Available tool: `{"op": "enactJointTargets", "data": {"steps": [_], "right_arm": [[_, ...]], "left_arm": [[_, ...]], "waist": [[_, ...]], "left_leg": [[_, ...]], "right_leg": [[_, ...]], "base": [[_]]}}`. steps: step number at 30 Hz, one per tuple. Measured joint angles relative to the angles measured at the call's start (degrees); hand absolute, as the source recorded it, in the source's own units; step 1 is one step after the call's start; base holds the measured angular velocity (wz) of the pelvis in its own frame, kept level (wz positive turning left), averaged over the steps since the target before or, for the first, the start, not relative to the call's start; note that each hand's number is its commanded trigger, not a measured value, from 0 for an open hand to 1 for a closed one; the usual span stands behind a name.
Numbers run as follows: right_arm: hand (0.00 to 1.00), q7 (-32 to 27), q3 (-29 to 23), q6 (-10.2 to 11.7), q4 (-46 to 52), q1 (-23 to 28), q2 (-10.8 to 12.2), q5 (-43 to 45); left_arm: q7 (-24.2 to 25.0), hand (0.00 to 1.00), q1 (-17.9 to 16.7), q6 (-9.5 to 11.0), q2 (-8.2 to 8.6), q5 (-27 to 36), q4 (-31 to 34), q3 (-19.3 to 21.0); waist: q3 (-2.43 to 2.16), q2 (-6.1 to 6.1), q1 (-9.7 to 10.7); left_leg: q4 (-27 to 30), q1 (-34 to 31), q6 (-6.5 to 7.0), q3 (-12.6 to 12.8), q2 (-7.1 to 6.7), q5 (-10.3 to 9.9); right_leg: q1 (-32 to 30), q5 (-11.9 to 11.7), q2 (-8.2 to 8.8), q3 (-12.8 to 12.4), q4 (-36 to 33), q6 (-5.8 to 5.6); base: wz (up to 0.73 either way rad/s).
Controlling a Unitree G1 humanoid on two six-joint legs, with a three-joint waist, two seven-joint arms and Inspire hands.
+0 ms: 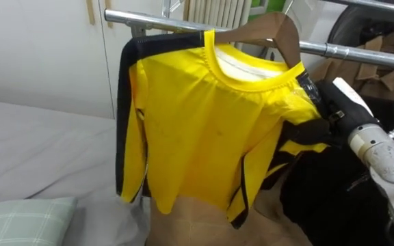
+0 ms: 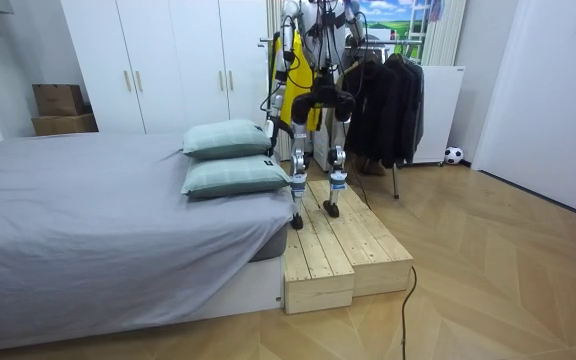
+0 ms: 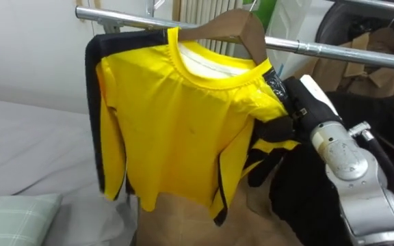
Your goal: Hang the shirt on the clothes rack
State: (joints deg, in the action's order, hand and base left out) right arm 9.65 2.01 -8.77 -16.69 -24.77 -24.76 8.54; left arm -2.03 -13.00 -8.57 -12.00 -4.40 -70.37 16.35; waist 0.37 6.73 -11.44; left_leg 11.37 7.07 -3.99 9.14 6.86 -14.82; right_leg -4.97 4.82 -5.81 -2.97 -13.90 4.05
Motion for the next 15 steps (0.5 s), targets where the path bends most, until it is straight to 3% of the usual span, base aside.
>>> {"op": "enactJointTargets", "data": {"steps": [3, 10, 15], "right_arm": [[1.0, 1.1, -0.1, -0.1, -2.4, -1.3, -1.4, -1.4], [1.0, 2.4, -0.7, -0.1, -7.4, -3.0, -1.5, -1.9], [1.0, 4.3, -0.8, -0.1, -12.9, -3.9, -1.8, -1.7]], "left_arm": [[0.3, 0.0, 0.1, 0.2, 0.02, -0.1, 0.1, 0.5], [1.1, 0.0, 0.1, 0.0, 0.2, -0.3, 0.2, 0.4], [2.2, 0.0, -0.5, 0.0, 0.2, -0.3, 1.1, 0.5]], "waist": [[-0.07, -0.2, 0.1], [-0.22, -1.31, -0.3], [-0.29, -1.2, -0.1]], "left_leg": [[0.2, -0.4, 0.01, -1.0, -0.14, 0.0], [0.3, -0.1, 0.03, -1.8, -0.26, 0.0], [0.4, -0.3, 0.17, -2.1, -0.54, 0.1]], "right_leg": [[0.1, 0.1, 0.31, 0.8, 0.2, -0.01], [0.9, 0.1, 0.67, 1.7, 0.5, -0.08], [0.7, 0.5, 0.96, 1.9, -0.2, -0.21]], "base": [[0.15], [0.07], [0.02]]}}
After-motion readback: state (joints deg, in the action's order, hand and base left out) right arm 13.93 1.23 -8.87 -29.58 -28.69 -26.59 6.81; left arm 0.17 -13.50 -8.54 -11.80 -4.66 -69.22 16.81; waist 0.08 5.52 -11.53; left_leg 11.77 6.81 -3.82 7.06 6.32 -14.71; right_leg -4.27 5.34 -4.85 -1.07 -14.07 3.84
